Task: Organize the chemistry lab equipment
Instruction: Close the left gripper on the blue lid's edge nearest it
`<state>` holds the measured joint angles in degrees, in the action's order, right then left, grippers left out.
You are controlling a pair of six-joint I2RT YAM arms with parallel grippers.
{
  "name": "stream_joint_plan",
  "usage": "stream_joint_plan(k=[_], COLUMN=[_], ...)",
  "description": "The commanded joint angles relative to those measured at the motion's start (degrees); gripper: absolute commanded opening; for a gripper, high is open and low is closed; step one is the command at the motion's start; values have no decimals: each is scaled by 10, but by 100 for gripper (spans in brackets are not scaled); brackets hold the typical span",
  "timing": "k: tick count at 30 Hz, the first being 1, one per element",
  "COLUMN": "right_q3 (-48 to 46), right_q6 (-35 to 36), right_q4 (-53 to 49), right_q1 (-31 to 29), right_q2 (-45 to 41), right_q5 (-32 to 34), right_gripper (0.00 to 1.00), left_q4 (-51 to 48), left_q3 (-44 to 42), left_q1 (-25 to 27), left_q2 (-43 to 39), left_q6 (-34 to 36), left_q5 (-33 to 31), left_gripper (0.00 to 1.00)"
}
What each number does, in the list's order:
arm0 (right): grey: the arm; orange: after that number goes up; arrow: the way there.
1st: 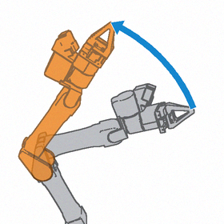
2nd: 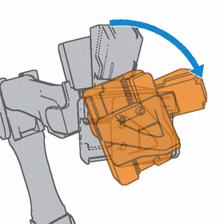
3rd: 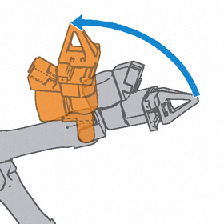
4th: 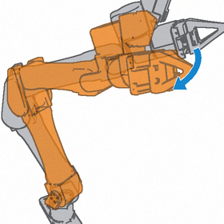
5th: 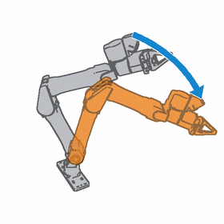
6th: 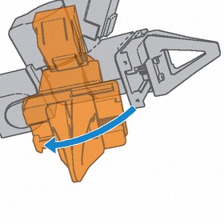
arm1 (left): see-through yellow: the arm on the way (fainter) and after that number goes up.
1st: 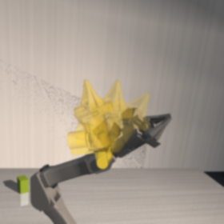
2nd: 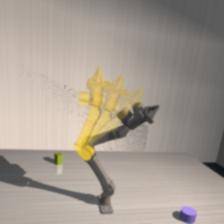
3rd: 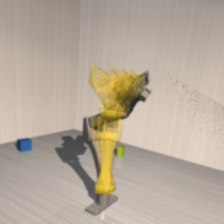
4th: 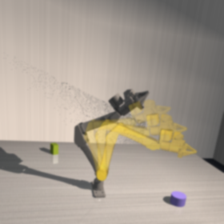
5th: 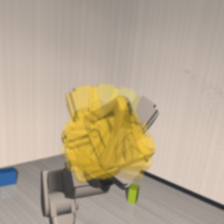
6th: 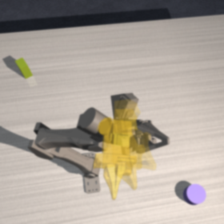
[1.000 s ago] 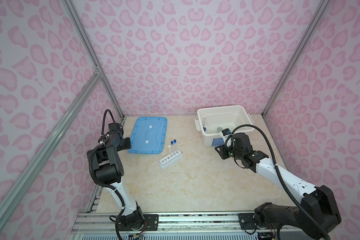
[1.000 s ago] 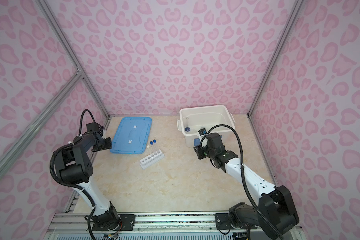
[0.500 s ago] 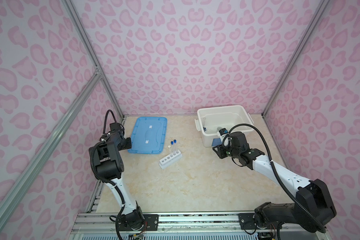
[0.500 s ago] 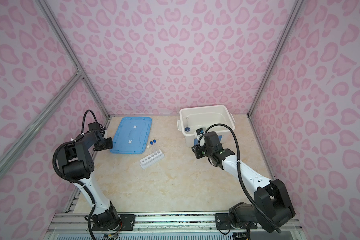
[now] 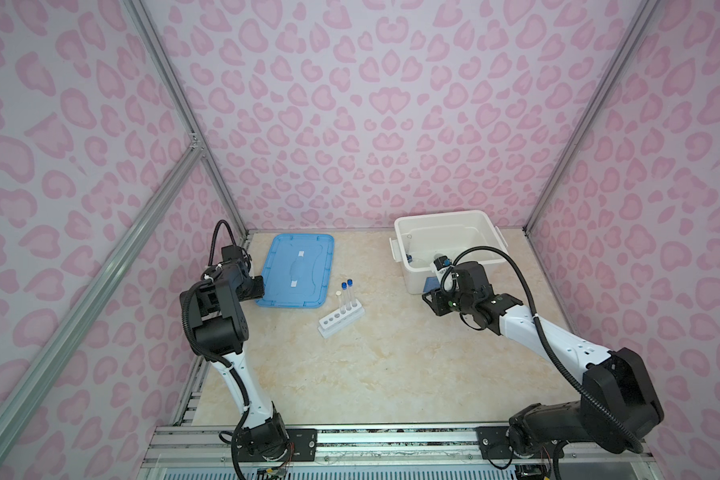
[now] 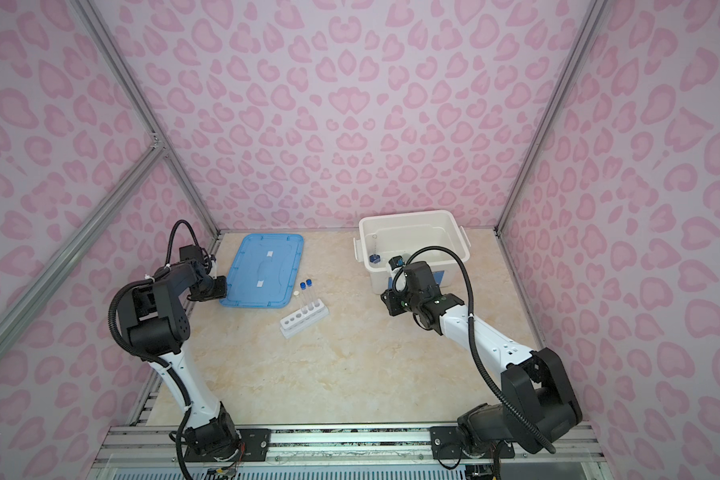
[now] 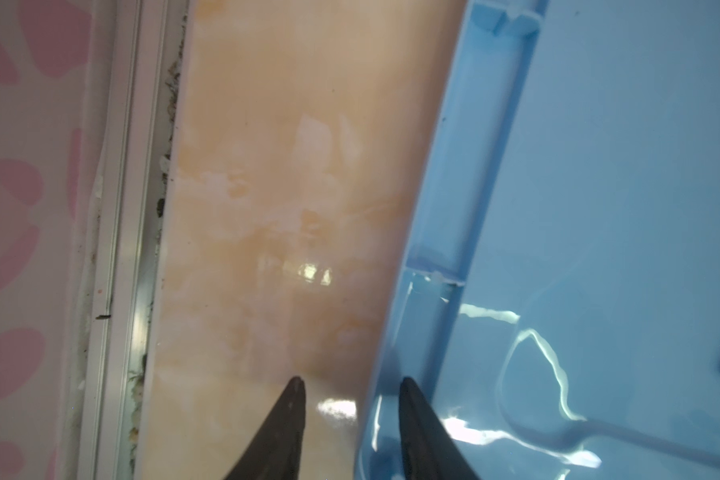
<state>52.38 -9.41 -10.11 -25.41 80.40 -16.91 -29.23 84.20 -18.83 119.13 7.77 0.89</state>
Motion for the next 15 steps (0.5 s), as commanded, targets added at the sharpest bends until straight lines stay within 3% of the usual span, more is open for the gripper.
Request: stream_joint_plan(k=[1, 4, 15], right_q3=[3, 3, 2], right_q6=[-1, -2, -2], right_q4=[17, 16, 15], right_q1=[-1, 0, -1], right_q2=[5, 7, 7], right_q5=[-2, -2, 1], right_gripper=[35, 35, 35], left_q4=[-12, -15, -14], left_q3=[8, 11, 24], left_q1=[3, 8, 6], left_q2=[7, 10, 14], left_q6=[8, 8, -6], left_q5=[-4, -9, -4], left_gripper=[38, 37, 14])
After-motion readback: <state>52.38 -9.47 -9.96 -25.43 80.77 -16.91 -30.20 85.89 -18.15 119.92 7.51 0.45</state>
